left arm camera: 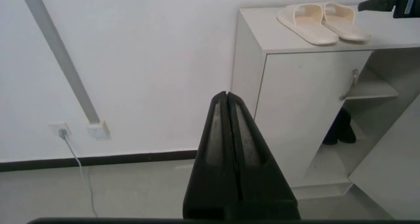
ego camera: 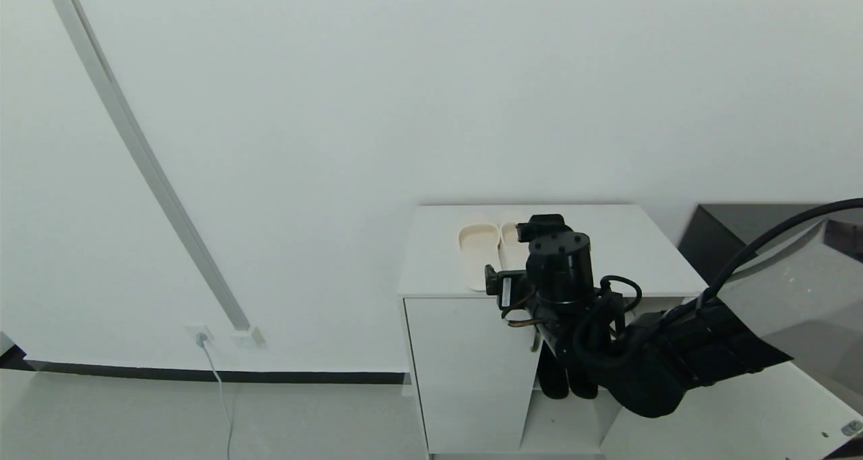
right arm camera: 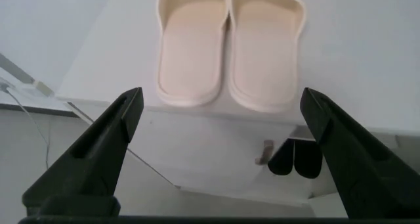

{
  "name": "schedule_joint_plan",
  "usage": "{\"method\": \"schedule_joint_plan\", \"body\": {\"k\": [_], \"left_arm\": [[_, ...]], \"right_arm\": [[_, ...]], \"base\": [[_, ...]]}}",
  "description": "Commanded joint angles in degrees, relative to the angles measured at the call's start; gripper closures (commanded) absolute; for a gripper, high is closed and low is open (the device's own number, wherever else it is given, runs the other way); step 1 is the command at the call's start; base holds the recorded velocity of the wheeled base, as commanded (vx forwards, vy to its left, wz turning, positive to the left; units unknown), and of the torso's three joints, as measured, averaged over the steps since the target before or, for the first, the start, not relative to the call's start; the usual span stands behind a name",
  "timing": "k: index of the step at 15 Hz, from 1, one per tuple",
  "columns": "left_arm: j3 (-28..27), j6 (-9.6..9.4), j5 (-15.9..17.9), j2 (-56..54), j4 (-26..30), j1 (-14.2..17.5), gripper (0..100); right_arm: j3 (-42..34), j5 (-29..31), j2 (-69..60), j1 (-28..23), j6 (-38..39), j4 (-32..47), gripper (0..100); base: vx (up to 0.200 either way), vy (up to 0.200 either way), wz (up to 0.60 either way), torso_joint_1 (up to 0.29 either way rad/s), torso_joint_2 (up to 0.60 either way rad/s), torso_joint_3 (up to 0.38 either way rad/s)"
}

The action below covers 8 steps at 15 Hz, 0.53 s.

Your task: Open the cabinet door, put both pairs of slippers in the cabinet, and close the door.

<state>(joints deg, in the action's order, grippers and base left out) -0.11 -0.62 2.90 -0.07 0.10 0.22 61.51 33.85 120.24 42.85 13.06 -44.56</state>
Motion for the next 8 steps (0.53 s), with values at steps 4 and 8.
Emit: {"method": "schedule_joint_plan", "body": {"k": [4, 8], "left_arm": [[0.02, 0.01, 0.00, 0.07, -0.01, 0.04, 100], [0.02, 0.18, -0.09, 0.07, -0.01, -0.04, 100]], "right_arm": [[-1.75, -0.28, 3.16, 0.13, -0.05, -2.20, 0], [0.54, -1.42, 9.23, -1.54, -0.93, -6.16, 0]], "base": [[0.200, 0.000, 0.00, 0.010, 0.00, -0.001], [0.050, 0.000, 0.00, 0.001, 0.00, 0.001]]}}
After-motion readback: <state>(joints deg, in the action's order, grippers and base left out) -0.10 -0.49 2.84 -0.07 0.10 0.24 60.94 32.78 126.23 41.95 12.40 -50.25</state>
